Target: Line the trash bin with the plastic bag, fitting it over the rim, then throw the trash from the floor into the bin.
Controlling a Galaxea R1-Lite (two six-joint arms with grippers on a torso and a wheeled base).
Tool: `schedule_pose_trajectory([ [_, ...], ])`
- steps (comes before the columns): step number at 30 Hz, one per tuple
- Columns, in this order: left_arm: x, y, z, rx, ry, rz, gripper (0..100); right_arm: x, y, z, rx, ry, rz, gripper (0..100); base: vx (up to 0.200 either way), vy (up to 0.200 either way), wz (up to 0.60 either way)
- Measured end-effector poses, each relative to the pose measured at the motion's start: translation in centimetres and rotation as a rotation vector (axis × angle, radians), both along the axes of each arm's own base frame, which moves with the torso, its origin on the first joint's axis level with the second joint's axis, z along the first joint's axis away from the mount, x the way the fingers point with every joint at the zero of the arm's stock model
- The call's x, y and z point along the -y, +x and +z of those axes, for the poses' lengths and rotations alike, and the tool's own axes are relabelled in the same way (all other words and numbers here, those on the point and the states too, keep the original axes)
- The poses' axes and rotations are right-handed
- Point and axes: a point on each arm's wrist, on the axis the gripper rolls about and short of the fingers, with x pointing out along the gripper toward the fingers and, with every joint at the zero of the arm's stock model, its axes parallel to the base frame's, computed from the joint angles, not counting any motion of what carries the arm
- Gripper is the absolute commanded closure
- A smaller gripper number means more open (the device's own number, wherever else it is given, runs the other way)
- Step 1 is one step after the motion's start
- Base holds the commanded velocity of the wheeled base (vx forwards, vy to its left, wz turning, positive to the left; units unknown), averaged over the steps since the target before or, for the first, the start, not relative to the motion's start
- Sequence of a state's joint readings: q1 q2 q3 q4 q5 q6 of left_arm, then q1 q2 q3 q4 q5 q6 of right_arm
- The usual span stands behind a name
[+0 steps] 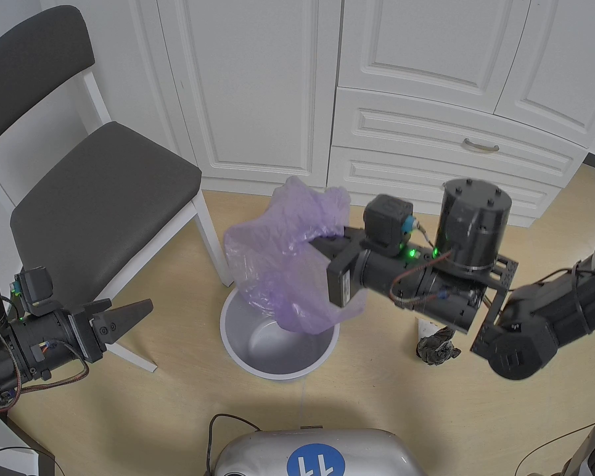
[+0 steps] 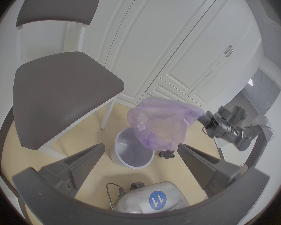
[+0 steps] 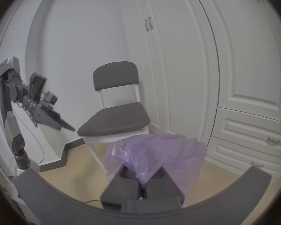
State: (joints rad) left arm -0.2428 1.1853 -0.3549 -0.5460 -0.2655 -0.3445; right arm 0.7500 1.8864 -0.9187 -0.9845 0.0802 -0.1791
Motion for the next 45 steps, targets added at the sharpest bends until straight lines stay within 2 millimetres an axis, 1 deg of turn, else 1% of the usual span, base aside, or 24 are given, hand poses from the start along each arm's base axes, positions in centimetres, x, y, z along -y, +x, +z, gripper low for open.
schedule_pose_trajectory([
  [5,0.0,0.0,0.0,-0.001,0.001,0.000,0,-0.1,-2.1,-3.0,0.001,-0.002,0.041,100,0.000,0.000,0.00],
  [9,0.0,0.0,-0.1,-0.002,0.002,-0.001,0,-0.4,-4.3,-6.0,-0.011,-0.014,0.088,100,0.000,0.000,0.00],
  [12,0.0,-0.1,-0.1,-0.005,0.003,-0.005,0,-0.7,-5.7,-8.8,-0.041,-0.047,0.127,100,0.000,0.000,0.00],
  [17,0.2,0.1,-0.3,-0.017,0.010,-0.016,0,-1.1,-7.6,-14.6,-0.154,-0.179,0.168,100,0.000,0.000,0.00],
  [20,0.6,0.8,-0.4,-0.026,0.030,-0.031,0,-0.9,-8.5,-17.6,-0.221,-0.262,0.183,100,0.000,0.000,0.00],
  [22,0.8,1.7,-0.5,-0.031,0.056,-0.042,0,-0.7,-9.0,-19.0,-0.256,-0.305,0.190,100,0.000,0.000,0.00],
  [26,1.6,4.2,-1.0,-0.062,0.129,-0.071,0,-0.3,-9.7,-20.7,-0.302,-0.366,0.199,100,0.000,0.000,0.00],
  [29,2.3,6.6,-1.4,-0.102,0.191,-0.094,0,0.0,-10.2,-21.7,-0.329,-0.403,0.205,100,0.000,0.000,0.00],
  [31,2.8,8.3,-1.7,-0.149,0.238,-0.107,0,0.2,-10.6,-22.2,-0.344,-0.426,0.210,100,0.000,0.000,0.00],
  [35,3.6,10.8,-2.9,-0.280,0.356,-0.089,0,0.6,-11.2,-22.9,-0.367,-0.466,0.220,100,0.000,0.000,0.00],
  [39,4.0,12.4,-3.9,-0.350,0.459,-0.050,0,0.9,-11.8,-23.5,-0.385,-0.502,0.229,100,0.000,0.000,0.00],
  [45,4.2,13.2,-5.4,-0.412,0.497,-0.055,0,1.4,-12.5,-24.2,-0.408,-0.544,0.237,100,0.000,0.000,0.00],
])
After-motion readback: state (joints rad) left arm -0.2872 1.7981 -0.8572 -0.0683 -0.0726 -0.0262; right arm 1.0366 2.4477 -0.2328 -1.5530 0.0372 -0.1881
